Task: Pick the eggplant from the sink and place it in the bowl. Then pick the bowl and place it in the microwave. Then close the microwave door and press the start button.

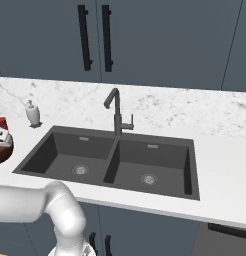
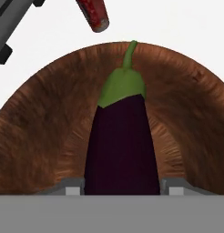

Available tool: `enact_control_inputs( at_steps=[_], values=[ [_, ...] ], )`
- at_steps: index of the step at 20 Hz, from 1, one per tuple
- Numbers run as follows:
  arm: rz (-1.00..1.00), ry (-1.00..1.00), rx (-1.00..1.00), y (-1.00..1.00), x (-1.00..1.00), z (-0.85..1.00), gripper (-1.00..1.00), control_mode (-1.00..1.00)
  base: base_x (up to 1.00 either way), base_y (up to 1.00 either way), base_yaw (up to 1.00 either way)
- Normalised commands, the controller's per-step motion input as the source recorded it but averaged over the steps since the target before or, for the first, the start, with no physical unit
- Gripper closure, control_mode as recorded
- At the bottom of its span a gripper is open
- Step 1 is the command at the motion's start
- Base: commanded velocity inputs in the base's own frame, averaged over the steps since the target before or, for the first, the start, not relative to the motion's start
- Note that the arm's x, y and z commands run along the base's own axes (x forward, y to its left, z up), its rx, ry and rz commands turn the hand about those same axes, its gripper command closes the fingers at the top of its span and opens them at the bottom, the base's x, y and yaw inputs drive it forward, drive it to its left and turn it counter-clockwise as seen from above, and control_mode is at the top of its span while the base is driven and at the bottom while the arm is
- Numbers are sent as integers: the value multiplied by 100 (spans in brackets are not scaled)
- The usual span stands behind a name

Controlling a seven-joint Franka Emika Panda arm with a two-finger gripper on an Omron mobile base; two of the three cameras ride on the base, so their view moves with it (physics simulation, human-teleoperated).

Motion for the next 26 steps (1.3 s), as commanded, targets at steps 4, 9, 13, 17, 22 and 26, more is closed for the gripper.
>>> enact_control_inputs(
  at_steps=[4, 9, 13, 17, 22, 26],
  values=[
    [0, 0, 0, 9, 2, -24, 100, -100, 0, 0, 0],
    [0, 1, 0, 23, 15, -23, 100, -100, 0, 0, 0],
    [0, 3, 0, 30, 25, -26, -100, -100, 0, 0, 0],
    [0, 3, 0, 23, 11, -25, -100, -100, 0, 0, 0],
    [0, 0, 0, 0, -3, 0, -100, -100, 0, 0, 0],
    [0, -1, 0, 0, -12, 0, -100, -100, 0, 0, 0]
  ],
)
